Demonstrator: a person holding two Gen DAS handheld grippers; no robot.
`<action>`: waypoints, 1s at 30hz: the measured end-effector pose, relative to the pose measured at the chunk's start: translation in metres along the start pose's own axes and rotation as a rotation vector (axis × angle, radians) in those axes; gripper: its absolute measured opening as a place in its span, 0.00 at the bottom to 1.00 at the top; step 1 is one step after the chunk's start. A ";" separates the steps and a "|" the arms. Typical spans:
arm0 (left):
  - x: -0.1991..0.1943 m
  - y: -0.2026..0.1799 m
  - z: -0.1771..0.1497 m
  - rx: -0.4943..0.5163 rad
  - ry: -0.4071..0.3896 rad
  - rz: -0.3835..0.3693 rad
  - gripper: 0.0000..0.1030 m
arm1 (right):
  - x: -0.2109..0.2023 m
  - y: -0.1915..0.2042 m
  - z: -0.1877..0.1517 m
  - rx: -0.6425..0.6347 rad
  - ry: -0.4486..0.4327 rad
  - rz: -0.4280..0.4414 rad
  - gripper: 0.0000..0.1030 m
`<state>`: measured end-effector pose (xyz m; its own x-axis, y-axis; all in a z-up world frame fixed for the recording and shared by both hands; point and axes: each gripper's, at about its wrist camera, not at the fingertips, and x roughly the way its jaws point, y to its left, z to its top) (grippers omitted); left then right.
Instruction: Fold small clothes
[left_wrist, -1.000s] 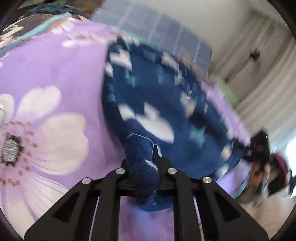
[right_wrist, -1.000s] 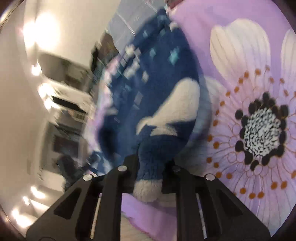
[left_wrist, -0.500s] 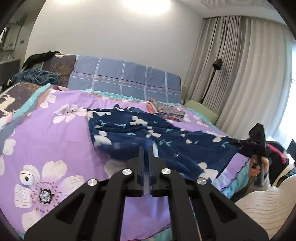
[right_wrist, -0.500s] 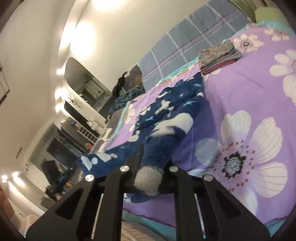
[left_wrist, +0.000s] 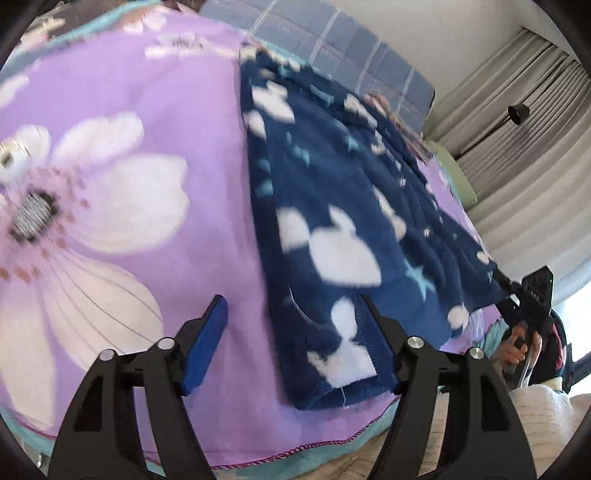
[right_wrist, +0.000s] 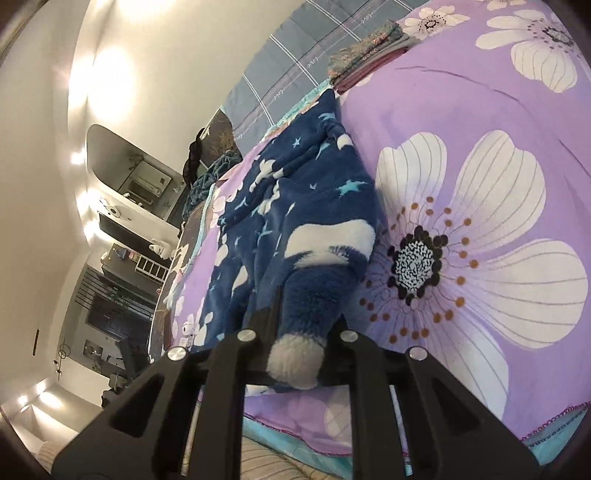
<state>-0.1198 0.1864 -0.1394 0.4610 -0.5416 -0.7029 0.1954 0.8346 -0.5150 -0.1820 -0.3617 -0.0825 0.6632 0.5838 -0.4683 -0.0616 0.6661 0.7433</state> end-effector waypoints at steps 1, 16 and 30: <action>-0.001 -0.001 -0.005 0.015 -0.008 -0.001 0.70 | 0.001 0.000 -0.001 -0.004 0.002 -0.002 0.13; -0.142 -0.104 0.023 0.271 -0.440 -0.062 0.13 | -0.047 0.055 0.024 -0.088 -0.155 0.162 0.12; -0.116 -0.098 0.048 0.216 -0.405 -0.001 0.14 | -0.049 0.046 0.038 -0.075 -0.163 0.093 0.13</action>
<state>-0.1511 0.1719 0.0159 0.7535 -0.4960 -0.4316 0.3526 0.8589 -0.3715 -0.1893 -0.3773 -0.0069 0.7634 0.5661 -0.3112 -0.1798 0.6488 0.7394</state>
